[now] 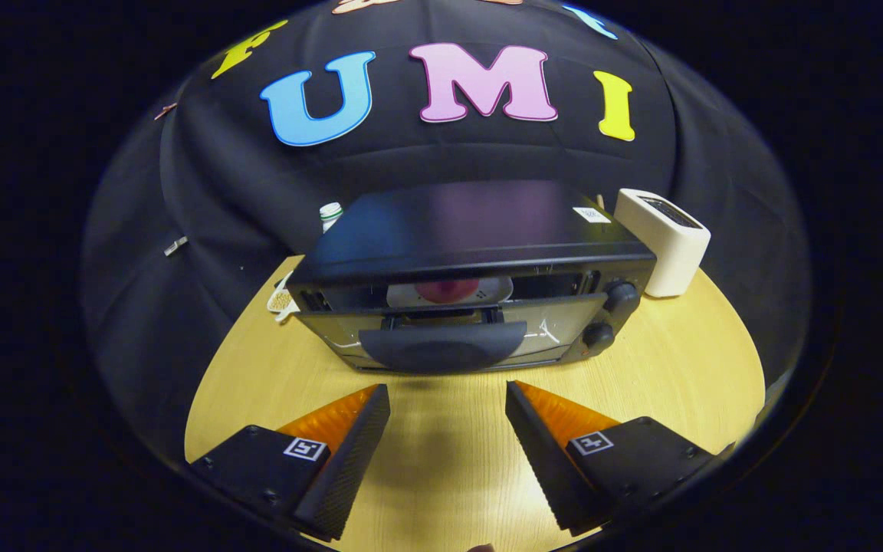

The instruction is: Open the toaster oven, put the food inside, and close the toaster oven door.

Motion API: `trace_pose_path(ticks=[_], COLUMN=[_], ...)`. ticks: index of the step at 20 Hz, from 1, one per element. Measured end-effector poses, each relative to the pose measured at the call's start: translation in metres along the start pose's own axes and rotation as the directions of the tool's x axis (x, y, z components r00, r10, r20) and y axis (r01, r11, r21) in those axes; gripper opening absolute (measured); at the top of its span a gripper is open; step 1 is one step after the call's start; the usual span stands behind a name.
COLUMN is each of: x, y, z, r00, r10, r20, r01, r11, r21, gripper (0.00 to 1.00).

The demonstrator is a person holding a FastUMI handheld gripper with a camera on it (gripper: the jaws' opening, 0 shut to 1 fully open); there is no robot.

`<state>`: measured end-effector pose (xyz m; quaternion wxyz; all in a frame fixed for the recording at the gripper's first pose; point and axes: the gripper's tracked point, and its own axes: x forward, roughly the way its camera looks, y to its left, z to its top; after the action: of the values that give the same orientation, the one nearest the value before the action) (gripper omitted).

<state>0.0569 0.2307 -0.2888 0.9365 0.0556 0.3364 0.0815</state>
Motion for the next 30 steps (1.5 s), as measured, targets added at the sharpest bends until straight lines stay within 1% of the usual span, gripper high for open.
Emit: trace_pose_path(ticks=[3, 8, 11, 16, 20, 23, 26, 30], x=[-0.005, -0.02, -0.04, -0.089, -0.128, -0.156, -0.184, -0.219], y=[0.001, 0.004, 0.006, -0.002, -0.021, -0.03, -0.045, -0.059], z=[0.017, 0.025, 0.036, 0.084, 0.13, 0.163, 0.19, 0.217], r00=[0.999, 0.998, 0.995, 0.981, 0.955, 0.925, 0.895, 0.852], r10=[0.008, 0.02, 0.039, 0.053, 0.038, 0.045, 0.034, 0.042], r20=[0.036, 0.057, 0.087, 0.188, 0.294, 0.377, 0.445, 0.523], r01=[-0.008, -0.019, -0.038, -0.06, -0.048, -0.065, -0.055, -0.049], r11=[1.0, 1.0, 0.999, 0.998, 0.998, 0.997, 0.998, 0.999], r21=[0.001, -0.017, -0.006, 0.034, 0.028, 0.039, 0.034, 0.0], gripper=[0.99, 0.99, 0.99, 0.99, 0.99, 0.99, 0.99, 0.98])
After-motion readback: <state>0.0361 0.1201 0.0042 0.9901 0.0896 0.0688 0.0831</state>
